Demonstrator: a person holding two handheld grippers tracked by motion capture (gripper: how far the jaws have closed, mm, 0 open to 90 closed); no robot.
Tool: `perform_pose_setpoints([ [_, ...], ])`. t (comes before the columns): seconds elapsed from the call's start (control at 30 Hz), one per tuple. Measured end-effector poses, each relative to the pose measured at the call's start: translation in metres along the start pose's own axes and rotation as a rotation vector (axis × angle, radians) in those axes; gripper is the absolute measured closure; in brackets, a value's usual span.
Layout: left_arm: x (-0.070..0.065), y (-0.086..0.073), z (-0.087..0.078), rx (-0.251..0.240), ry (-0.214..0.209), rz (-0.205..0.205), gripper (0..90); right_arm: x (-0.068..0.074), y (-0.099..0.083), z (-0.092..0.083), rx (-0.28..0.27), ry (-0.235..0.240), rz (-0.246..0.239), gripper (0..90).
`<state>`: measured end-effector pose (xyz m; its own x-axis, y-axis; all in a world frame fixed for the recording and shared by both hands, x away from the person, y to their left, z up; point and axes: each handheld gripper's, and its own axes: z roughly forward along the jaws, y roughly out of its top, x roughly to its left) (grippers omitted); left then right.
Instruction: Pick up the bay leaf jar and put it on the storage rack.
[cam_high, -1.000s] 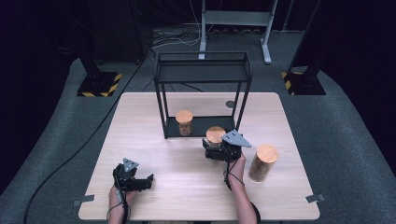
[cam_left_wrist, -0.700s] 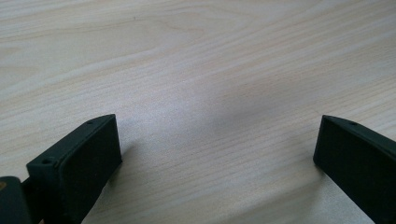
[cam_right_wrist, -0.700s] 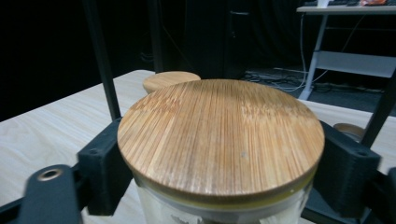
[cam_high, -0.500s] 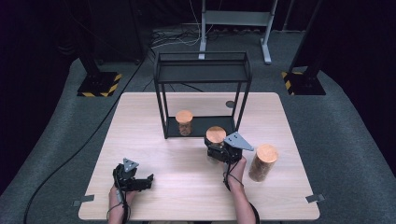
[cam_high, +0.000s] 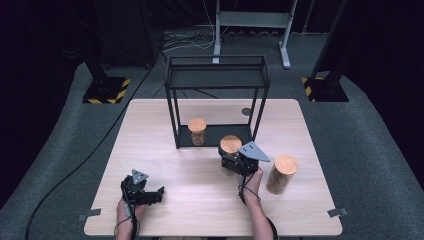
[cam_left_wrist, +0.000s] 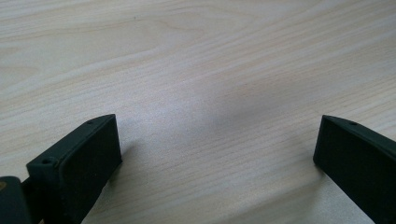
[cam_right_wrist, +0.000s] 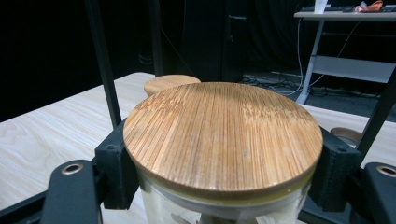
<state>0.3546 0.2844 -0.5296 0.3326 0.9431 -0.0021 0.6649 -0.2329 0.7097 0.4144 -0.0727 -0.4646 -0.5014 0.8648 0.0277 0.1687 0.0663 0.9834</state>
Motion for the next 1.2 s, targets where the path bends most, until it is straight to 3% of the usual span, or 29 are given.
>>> perform_pose_setpoints([
  [1.2, 0.000, 0.000, 0.000, 0.000, 0.002, -0.002, 0.0, 0.004, 0.031, 0.010, 0.001, -0.005, -0.033, 25.1],
])
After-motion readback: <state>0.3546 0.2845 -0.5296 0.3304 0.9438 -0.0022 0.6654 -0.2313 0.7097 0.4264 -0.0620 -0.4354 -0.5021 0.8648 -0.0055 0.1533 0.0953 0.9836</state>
